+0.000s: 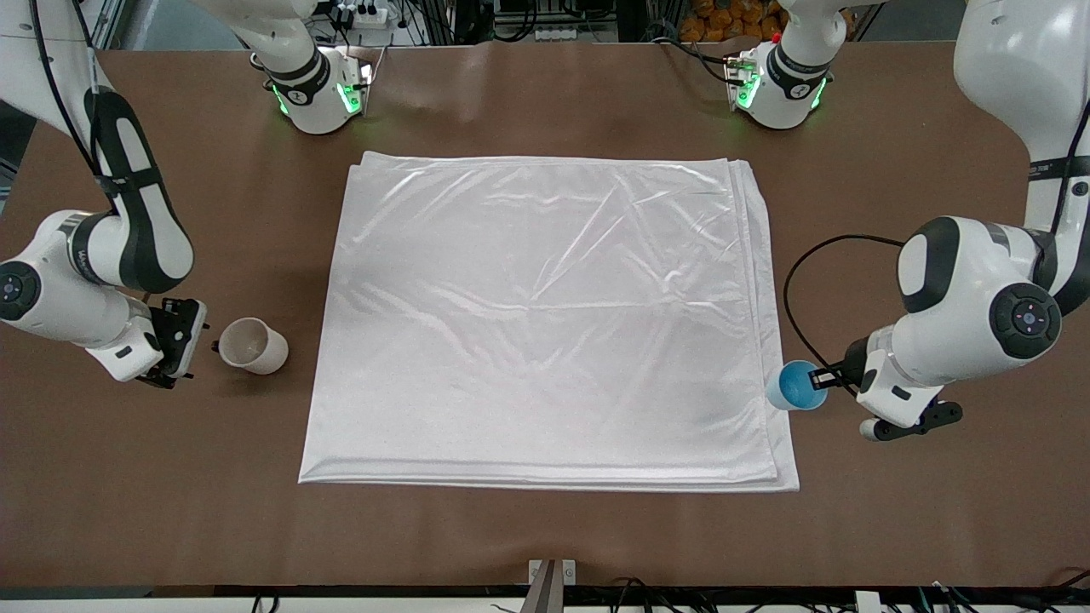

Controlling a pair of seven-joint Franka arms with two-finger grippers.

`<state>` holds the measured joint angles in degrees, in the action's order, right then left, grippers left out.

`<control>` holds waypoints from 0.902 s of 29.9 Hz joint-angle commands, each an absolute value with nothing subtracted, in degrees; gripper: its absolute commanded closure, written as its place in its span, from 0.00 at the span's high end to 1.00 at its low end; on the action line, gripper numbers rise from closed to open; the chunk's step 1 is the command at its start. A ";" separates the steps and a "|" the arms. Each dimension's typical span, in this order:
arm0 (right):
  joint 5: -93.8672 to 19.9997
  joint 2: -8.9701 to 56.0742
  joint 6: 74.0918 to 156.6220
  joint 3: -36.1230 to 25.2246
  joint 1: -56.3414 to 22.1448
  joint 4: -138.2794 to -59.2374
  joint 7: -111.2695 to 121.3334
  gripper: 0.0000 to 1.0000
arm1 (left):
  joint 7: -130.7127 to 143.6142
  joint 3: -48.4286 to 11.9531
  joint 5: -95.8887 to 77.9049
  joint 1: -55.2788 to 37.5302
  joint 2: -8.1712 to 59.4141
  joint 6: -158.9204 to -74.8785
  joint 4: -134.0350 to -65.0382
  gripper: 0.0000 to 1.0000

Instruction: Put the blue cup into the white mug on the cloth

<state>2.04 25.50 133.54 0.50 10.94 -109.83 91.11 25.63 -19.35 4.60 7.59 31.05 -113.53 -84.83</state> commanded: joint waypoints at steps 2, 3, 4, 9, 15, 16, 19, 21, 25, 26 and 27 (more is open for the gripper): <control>2.72 26.02 139.91 0.88 11.87 -113.81 93.43 1.00 | 30.75 -22.23 4.31 7.91 29.80 -112.68 -85.61 0.00; 2.72 26.02 140.27 0.88 11.87 -114.08 93.43 1.00 | 31.28 -22.50 4.31 7.82 29.88 -112.68 -85.61 0.00; 2.64 26.02 140.53 0.88 11.87 -114.34 93.43 1.00 | 31.99 -22.85 4.31 7.65 29.80 -112.68 -85.61 0.00; 2.64 26.02 141.24 0.97 11.87 -115.13 93.51 1.00 | 35.06 -23.12 4.31 6.16 29.79 -112.68 -85.61 0.00; 2.55 25.93 145.89 0.97 11.87 -118.38 94.66 1.00 | 39.19 -23.29 4.39 4.13 29.71 -112.68 -85.61 0.00; 2.55 25.93 146.25 0.97 11.95 -118.48 94.75 1.00 | 39.72 -23.29 4.39 3.96 29.62 -112.68 -85.61 0.00; 2.55 25.93 146.34 0.97 11.95 -118.56 95.10 1.00 | 41.30 -23.29 4.39 2.90 29.44 -112.68 -85.61 0.00; 2.55 25.84 146.34 0.97 11.87 -118.56 95.27 1.00 | 42.18 -23.29 4.39 2.46 29.44 -112.68 -85.61 0.00; 2.55 25.84 146.34 1.05 11.95 -118.65 95.71 0.93 | 43.15 -23.29 4.13 2.11 29.44 -112.68 -85.61 0.00; 2.55 25.84 146.34 1.05 11.87 -118.65 95.71 0.88 | 43.24 -23.29 4.13 1.85 29.44 -112.68 -85.61 0.00; 2.55 25.84 146.34 1.05 11.87 -118.65 95.89 0.84 | 43.50 -23.29 4.13 1.58 29.44 -112.68 -85.61 0.00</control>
